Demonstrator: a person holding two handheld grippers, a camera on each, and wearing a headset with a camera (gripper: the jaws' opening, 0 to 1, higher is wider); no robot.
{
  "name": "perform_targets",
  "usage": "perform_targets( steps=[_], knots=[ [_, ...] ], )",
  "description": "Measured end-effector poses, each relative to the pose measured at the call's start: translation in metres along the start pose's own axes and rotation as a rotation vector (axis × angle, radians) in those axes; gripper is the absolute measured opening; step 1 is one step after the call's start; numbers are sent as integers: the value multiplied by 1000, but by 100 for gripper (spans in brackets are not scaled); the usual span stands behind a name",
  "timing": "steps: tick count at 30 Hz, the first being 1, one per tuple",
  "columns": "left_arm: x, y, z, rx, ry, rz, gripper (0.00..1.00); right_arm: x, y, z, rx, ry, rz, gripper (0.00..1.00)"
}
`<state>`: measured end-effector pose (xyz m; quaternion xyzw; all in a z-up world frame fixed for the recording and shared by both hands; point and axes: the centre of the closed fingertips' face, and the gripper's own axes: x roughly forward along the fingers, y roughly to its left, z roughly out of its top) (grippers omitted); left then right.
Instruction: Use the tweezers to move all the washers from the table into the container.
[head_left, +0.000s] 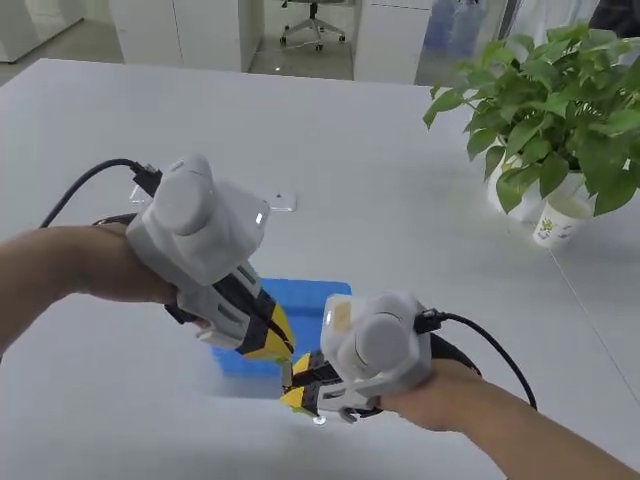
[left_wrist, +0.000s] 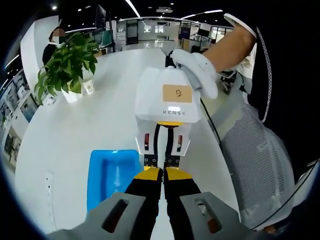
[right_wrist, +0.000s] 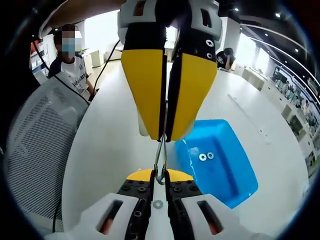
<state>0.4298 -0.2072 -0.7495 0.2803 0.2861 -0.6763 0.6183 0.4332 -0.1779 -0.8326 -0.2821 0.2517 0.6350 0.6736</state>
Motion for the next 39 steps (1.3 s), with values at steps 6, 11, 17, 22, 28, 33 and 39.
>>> perform_targets(
  steps=[6, 11, 17, 22, 28, 33, 39],
  knots=[
    [-5, 8, 6, 5, -1, 8, 6, -5, -10, 5, 5, -9, -12, 11],
    [-7, 14, 9, 10, -3, 12, 6, -7, -17, 8, -1, -8, -15, 11],
    [-11, 22, 11, 12, -6, 18, 6, -9, -26, 11, -8, -7, -17, 11],
    [-16, 27, 12, 17, -5, 19, 6, -11, -32, 14, -8, -11, -19, 11],
    [-18, 34, 12, 22, -4, 26, 6, -10, -41, 16, -16, -10, -23, 11],
    [-20, 44, 9, 23, -3, 39, 5, -7, -50, 17, -20, -10, -24, 11],
    [-19, 56, 2, 16, -3, 56, 5, 0, -61, 16, -13, -15, -24, 11]
  ],
)
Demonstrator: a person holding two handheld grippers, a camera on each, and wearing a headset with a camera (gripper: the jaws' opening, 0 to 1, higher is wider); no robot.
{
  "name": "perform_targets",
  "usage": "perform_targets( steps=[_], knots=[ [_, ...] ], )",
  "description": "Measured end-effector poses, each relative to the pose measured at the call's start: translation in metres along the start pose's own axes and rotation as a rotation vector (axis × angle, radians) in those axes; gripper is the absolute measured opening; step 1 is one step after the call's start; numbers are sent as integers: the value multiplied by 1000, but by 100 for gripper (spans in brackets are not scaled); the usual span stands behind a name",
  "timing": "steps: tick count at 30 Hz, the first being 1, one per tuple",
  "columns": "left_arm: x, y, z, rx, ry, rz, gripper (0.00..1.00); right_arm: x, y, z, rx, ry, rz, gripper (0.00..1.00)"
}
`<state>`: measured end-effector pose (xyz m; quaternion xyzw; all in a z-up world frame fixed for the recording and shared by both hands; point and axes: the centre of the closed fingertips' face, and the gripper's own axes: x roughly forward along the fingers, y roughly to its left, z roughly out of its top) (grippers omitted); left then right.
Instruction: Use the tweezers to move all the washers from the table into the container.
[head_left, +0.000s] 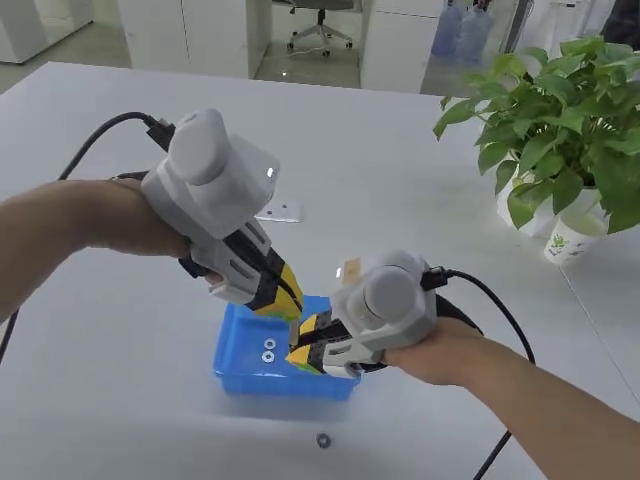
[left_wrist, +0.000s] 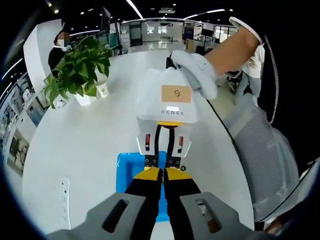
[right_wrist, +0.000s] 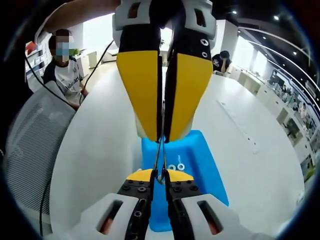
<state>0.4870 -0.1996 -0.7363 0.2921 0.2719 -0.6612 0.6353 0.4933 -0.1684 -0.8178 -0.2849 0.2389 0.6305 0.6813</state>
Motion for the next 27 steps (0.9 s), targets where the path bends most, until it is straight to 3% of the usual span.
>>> perform_targets(
  steps=[27],
  knots=[
    [20, 28, -33, -31, 35, -8, 5, 37, -24, -22, 14, 18, 25, 11]
  ],
)
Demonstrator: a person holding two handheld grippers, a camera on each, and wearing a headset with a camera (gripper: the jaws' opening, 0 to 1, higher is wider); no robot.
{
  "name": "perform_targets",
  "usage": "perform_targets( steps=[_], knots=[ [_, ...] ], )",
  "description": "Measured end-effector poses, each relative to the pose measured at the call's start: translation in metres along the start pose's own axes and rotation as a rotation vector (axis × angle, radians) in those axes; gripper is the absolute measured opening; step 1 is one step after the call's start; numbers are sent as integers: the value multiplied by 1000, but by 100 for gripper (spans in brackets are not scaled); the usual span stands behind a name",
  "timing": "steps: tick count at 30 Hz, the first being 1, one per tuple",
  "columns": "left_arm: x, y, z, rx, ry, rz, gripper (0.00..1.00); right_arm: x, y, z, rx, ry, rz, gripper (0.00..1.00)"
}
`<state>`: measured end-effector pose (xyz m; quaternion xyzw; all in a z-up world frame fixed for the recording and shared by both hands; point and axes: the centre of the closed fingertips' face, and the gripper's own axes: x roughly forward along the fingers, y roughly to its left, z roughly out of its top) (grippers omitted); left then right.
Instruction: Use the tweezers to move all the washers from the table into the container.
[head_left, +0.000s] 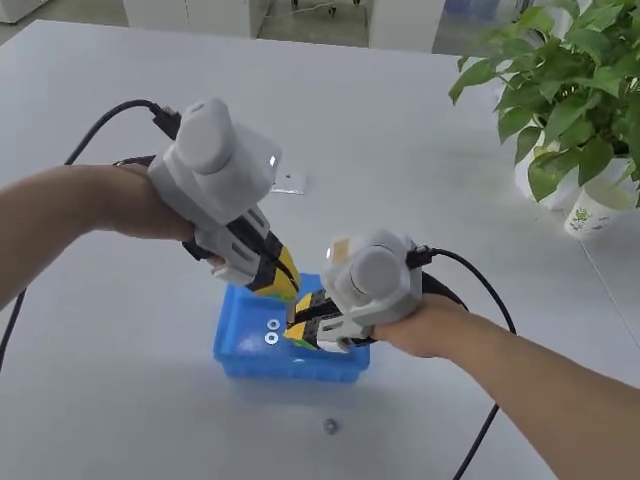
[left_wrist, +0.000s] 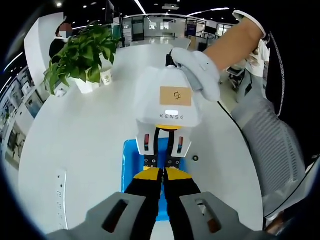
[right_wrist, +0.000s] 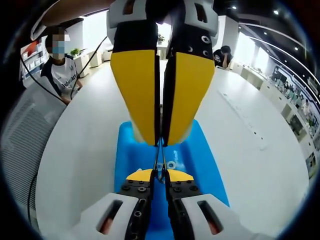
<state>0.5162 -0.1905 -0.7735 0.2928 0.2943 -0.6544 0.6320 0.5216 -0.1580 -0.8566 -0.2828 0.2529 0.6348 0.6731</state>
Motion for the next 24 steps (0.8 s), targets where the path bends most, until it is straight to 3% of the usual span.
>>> perform_targets(
  steps=[11, 24],
  knots=[
    [7, 5, -9, -8, 13, 0, 5, 10, -3, -6, -5, 17, 9, 11],
    [6, 3, -9, -16, 7, 2, 6, 10, -2, -4, -13, 22, 17, 12]
  ],
)
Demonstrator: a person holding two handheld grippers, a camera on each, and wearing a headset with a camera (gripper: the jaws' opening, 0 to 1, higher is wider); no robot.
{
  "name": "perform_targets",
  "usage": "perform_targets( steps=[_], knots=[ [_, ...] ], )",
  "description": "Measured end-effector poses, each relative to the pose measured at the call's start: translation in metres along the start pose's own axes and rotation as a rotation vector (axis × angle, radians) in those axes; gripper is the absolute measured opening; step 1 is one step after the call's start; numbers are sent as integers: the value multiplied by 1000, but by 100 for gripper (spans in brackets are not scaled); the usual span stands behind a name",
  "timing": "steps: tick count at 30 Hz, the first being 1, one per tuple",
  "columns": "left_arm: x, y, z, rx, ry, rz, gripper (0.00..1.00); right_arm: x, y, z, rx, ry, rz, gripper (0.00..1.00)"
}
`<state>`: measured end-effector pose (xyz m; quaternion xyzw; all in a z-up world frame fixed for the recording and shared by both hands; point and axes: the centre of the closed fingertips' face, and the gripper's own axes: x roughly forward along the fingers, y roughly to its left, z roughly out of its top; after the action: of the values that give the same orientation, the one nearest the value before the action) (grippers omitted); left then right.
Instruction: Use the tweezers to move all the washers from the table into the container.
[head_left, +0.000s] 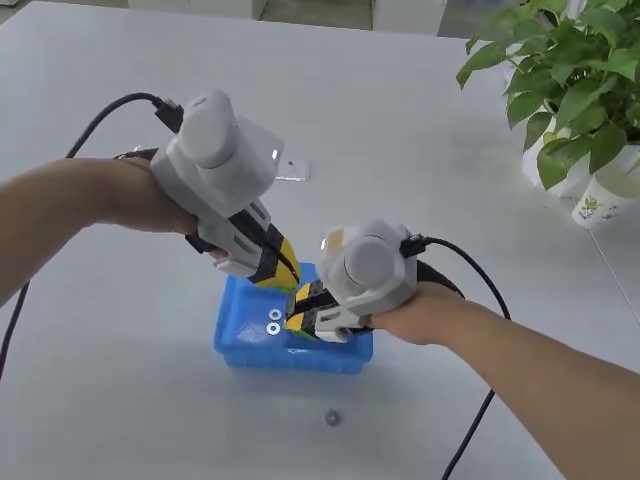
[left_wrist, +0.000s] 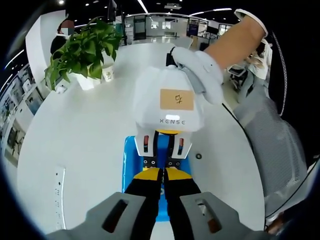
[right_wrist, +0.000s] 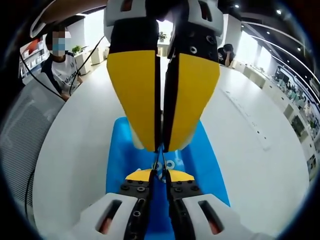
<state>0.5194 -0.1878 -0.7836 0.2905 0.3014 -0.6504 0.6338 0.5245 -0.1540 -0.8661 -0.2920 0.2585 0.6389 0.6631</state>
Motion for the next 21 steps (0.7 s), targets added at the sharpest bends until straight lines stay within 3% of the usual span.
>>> perform_targets(
  steps=[21],
  knots=[
    [-13, -10, 16, 16, -10, 15, 6, -17, 6, 13, -26, -7, -17, 13]
  ],
)
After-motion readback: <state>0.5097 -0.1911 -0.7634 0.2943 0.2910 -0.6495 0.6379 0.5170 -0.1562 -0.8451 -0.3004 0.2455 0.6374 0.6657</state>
